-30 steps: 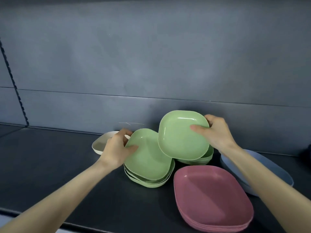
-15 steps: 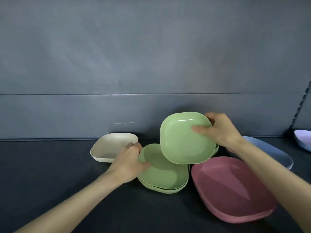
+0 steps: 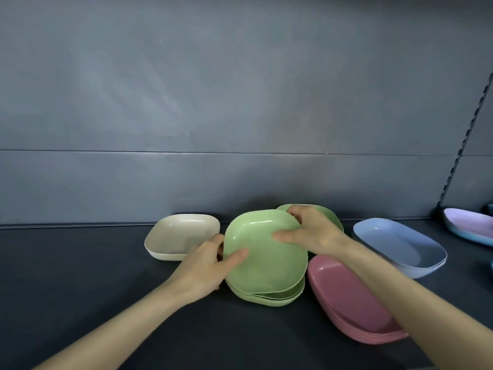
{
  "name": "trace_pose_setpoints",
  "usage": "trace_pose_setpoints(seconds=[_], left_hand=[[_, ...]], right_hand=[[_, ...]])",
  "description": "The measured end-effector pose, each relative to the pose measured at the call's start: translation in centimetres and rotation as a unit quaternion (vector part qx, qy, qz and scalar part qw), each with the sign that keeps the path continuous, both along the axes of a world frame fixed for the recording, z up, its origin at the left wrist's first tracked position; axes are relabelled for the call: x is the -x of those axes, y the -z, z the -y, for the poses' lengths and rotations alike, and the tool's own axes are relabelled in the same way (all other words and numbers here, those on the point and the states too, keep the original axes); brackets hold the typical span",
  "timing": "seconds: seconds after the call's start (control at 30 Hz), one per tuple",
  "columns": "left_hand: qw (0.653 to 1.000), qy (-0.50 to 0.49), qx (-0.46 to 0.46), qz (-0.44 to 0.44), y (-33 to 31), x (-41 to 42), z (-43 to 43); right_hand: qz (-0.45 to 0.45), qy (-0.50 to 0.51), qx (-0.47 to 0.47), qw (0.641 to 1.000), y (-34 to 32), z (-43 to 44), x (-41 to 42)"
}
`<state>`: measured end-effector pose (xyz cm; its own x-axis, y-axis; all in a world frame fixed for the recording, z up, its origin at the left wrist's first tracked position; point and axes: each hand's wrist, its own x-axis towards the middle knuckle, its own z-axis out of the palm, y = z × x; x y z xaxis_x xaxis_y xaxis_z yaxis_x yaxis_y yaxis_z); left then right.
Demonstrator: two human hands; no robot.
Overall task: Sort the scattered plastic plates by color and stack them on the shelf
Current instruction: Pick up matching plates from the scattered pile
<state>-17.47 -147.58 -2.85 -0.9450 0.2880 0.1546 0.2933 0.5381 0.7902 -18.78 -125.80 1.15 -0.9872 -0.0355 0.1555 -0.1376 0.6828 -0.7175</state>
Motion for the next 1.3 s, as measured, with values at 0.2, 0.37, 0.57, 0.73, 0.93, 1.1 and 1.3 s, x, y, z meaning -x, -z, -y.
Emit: trace_pose_setpoints(seconds=[0.2, 0.37, 0.57, 0.73, 0.93, 1.1, 1.3], left_hand=[[1.0, 0.008, 0.006, 0.014, 0.9, 0.2, 0.1], [0.999, 0.012, 0.027, 0.013, 1.0, 0.3, 0.3], [0.999, 0.005, 0.049, 0.009, 1.0, 0.2, 0.3], [0.995, 0.029, 0.095, 0.003, 0.4, 0.2, 0.3], [0.947, -0.019, 0.265, -0.179, -2.1, -0.2, -0.2], [0.912, 0.016, 0.276, -0.304, -6.4, 0.3, -2.8], [0.882, 0.069, 0.266, -0.384, -10.7, 0.4, -8.2]], right_hand=[[0.028, 0.035, -0.214, 0.976, 0.5, 0.1, -0.4], [0.03, 0.03, -0.325, 0.945, 0.3, 0.6, -1.2], [0.054, -0.003, -0.336, 0.94, 0.6, 0.4, -1.2], [0.06, -0.019, -0.321, 0.945, 1.0, 0.3, -0.6], [-0.007, 0.009, -0.327, 0.945, -0.6, -0.3, -1.2], [-0.087, 0.057, -0.311, 0.945, -4.2, -2.9, -2.4], [-0.143, 0.114, -0.313, 0.932, -8.1, -8.9, -5.3]])
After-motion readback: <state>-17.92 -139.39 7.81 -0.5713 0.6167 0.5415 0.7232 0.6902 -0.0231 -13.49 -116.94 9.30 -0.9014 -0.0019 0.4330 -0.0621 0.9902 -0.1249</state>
